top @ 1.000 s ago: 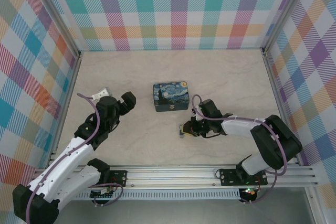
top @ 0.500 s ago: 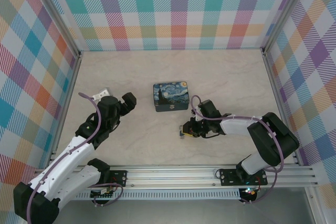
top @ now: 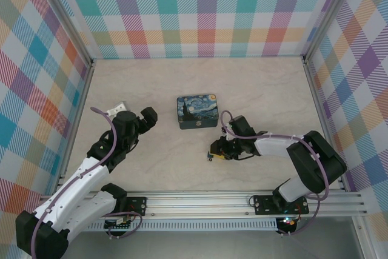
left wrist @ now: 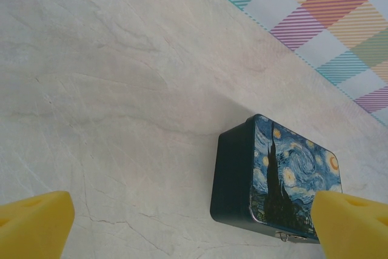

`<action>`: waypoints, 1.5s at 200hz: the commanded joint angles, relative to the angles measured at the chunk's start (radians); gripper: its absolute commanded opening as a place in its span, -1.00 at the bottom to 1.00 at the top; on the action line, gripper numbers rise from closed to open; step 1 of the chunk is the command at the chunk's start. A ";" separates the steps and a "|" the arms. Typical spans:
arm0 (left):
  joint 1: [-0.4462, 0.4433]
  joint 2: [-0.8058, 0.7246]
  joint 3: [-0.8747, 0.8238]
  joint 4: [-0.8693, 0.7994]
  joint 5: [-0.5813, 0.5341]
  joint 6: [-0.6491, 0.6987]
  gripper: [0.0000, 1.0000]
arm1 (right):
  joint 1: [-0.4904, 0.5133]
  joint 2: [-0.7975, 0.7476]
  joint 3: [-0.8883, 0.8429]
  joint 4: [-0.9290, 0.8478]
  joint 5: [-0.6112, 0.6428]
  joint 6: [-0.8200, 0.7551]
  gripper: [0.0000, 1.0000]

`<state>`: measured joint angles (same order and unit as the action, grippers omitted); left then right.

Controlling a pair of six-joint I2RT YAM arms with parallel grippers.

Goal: Unlock a padlock with a key

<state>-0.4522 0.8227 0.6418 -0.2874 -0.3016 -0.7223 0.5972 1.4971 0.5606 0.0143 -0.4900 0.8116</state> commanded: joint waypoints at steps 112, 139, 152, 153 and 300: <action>0.033 0.004 0.014 -0.015 0.001 0.012 1.00 | -0.176 -0.558 0.106 -0.364 0.466 -0.298 0.99; 0.037 0.014 0.028 -0.035 0.009 0.060 1.00 | -0.230 -0.591 0.135 -0.399 0.579 -0.428 0.99; 0.041 0.027 0.033 -0.045 0.005 0.078 1.00 | -0.254 -0.608 0.122 -0.383 0.688 -0.479 0.99; 0.041 0.027 0.033 -0.045 0.005 0.080 1.00 | -0.257 -0.609 0.120 -0.380 0.698 -0.483 0.99; 0.088 0.188 -0.071 0.352 -0.246 0.725 1.00 | -0.536 -0.009 -0.263 0.990 0.639 -0.801 0.99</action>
<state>-0.3771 1.0126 0.6384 -0.1272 -0.4702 -0.1959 0.0948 1.3884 0.3340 0.6735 0.2142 0.0437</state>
